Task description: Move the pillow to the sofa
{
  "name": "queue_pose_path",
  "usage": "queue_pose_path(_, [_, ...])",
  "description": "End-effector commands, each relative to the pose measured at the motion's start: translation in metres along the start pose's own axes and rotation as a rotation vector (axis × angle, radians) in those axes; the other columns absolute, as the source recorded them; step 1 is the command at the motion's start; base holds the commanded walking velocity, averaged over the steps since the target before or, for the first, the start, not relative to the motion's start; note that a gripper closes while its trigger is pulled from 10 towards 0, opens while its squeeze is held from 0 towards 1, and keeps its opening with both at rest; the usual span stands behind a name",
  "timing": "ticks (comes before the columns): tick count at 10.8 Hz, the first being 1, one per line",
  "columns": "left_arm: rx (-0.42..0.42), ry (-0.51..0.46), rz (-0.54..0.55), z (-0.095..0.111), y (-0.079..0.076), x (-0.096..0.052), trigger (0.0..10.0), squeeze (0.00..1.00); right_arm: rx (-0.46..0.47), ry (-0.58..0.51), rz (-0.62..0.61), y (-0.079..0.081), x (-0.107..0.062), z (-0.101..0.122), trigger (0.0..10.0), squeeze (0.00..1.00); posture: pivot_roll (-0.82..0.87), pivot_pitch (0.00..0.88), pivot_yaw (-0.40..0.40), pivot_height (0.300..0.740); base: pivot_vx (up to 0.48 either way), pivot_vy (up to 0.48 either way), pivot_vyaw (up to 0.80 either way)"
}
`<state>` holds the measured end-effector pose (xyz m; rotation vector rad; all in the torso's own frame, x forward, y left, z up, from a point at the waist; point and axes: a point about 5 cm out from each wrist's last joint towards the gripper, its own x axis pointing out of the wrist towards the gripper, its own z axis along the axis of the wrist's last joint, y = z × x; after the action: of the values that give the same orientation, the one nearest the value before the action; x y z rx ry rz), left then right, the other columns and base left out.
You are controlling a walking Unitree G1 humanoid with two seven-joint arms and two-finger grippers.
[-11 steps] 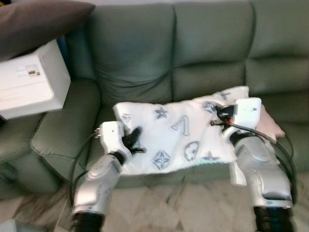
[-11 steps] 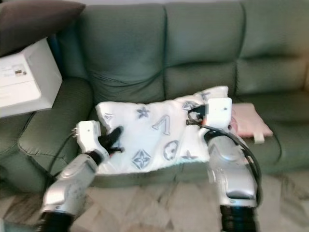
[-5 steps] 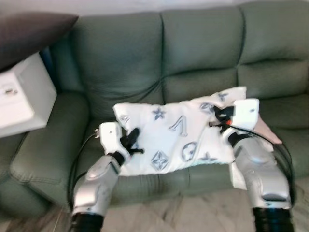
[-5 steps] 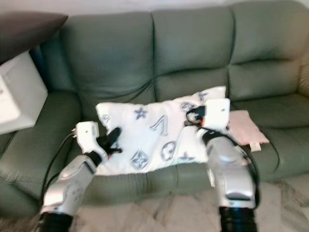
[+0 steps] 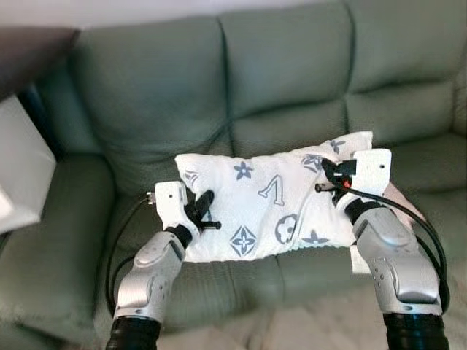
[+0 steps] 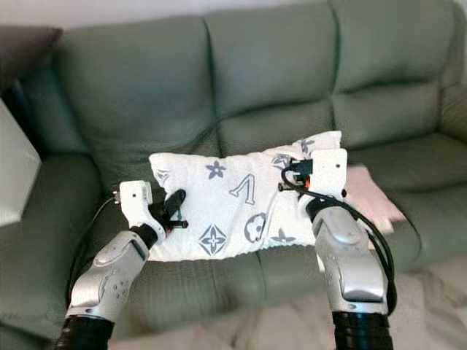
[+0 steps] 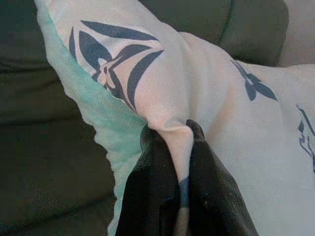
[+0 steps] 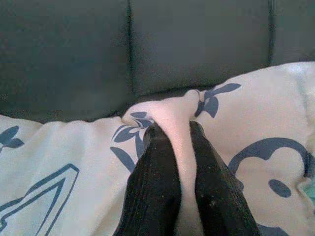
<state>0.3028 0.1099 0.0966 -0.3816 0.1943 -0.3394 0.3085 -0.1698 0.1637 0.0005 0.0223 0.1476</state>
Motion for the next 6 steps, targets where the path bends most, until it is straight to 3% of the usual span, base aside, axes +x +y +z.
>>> queue_pose_path(1, [0.045,-0.023,0.038,0.007,0.009,-0.003,10.0,0.0,0.01,-0.035,0.049,0.012,0.002,0.008,10.0,0.0,-0.29,0.024,0.033,0.74,0.0,0.0,0.0])
queue_pose_path(6, [0.104,-0.059,0.158,0.015,0.021,0.0,10.0,0.0,0.02,-0.028,0.072,0.014,0.001,0.006,10.0,0.0,-0.28,0.023,0.033,0.74,0.0,0.0,0.0])
